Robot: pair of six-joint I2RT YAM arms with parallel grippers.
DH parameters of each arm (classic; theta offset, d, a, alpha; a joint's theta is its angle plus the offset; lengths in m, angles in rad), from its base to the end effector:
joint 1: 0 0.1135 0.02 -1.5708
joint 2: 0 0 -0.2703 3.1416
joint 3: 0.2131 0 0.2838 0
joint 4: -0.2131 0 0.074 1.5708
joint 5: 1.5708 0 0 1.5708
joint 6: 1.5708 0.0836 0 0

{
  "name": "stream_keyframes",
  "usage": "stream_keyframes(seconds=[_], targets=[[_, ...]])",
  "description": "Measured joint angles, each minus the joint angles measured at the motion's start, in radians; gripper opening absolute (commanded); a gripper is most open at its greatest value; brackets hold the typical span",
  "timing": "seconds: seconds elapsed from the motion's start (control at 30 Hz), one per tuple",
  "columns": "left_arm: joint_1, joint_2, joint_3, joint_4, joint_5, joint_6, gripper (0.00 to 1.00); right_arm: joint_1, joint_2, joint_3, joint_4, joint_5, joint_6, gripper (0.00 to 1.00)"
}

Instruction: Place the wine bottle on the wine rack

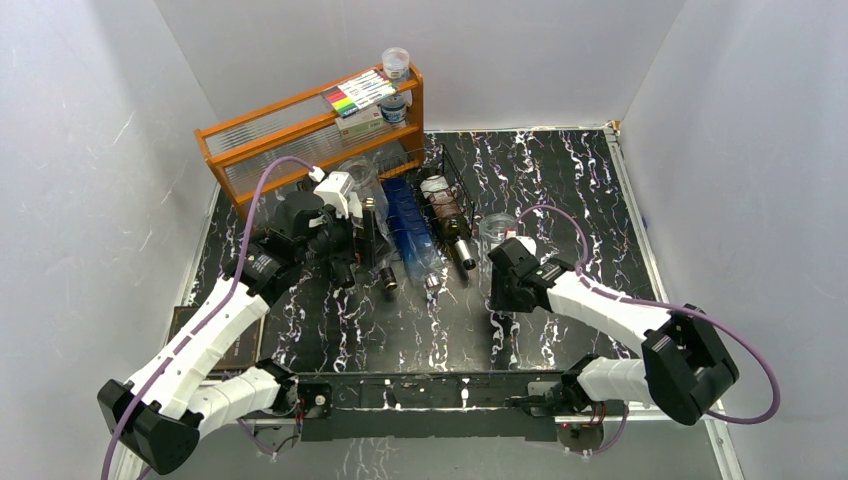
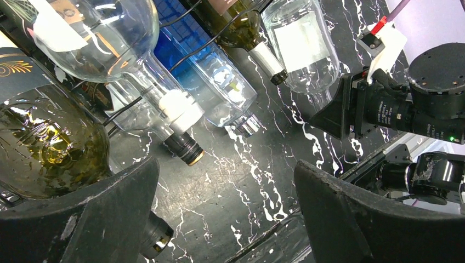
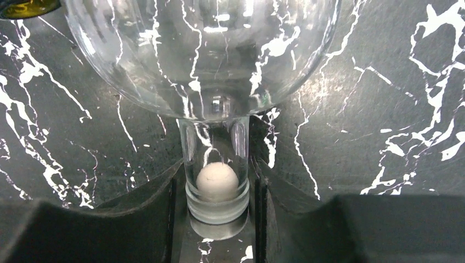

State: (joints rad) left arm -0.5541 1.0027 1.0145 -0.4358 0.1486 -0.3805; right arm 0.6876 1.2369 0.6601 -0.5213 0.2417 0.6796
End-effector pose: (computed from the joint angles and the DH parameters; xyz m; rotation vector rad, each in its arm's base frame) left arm 0.2435 -0.1652 0.3402 0.2782 2.0504 -0.7386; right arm 0.2193 0.1542 0.1298 0.0662 2.6222 0.1520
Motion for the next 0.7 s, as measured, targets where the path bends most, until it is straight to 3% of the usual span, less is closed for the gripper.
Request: stream_keyframes(seconds=[0.7], targets=[[0.0,0.0,0.0,-0.024,-0.027,0.008,0.93,-0.001,0.099,0.013,0.084,0.083,-0.003,0.56]])
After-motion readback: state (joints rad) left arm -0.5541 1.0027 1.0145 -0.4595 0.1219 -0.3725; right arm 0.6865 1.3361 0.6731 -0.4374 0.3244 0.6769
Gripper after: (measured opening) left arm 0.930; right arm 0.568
